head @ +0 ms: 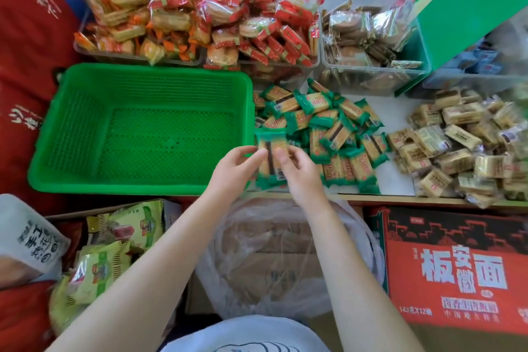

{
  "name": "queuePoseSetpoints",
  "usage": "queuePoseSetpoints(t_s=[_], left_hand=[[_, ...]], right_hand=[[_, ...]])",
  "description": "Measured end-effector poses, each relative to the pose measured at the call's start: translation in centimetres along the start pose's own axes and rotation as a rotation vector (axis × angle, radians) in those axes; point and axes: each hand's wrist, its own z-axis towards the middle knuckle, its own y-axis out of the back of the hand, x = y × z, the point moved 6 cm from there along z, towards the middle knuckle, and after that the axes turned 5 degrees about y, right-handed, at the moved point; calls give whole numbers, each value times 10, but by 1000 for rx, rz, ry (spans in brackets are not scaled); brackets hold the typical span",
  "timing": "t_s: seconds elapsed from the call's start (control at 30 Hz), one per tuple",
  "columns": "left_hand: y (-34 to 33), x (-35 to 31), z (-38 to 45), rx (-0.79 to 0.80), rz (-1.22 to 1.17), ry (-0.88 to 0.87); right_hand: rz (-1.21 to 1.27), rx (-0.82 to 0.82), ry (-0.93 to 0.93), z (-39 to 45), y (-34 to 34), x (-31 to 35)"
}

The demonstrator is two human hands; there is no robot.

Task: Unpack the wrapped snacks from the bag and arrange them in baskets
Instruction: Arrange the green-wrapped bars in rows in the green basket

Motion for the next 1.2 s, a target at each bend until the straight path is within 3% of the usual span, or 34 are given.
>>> queuePoseSetpoints(t_s=[0.07,0.17,0.23,0.33,0.47,0.67,0.83,0.9,0.97,1.03,1.1,1.2], left_hand=[[1,5,0,17,-91,62],[23,15,3,-101,-63,64],[35,25,5,-133,-90,82],[39,34,3,-120,-161,112],[39,37,1,-68,-231,138],[43,40,0,-19,-311,167],[44,42,0,-2,-334,223],[40,37,0,14,-328,235],[32,29,-1,74,-320,232],[27,23,-1,112,-282,185],[34,22,1,39,-241,137],[51,29,7,-37,-232,125]], right_hand=[[-59,36,7,2,-5,0],[-141,-215,-51,21,24,-19],[-262,-319,-186,38,39,-41],[-413,-236,-347,61,31,-68],[-577,-240,-355,76,14,-78],[-472,-246,-404,78,17,-88],[-205,-368,-169,39,32,-33],[-110,-250,-70,19,20,-6],[-132,-73,-14,7,0,10],[-177,-4,15,6,-12,13],[-152,-83,-1,17,-8,5],[-132,-232,-166,41,4,-26]])
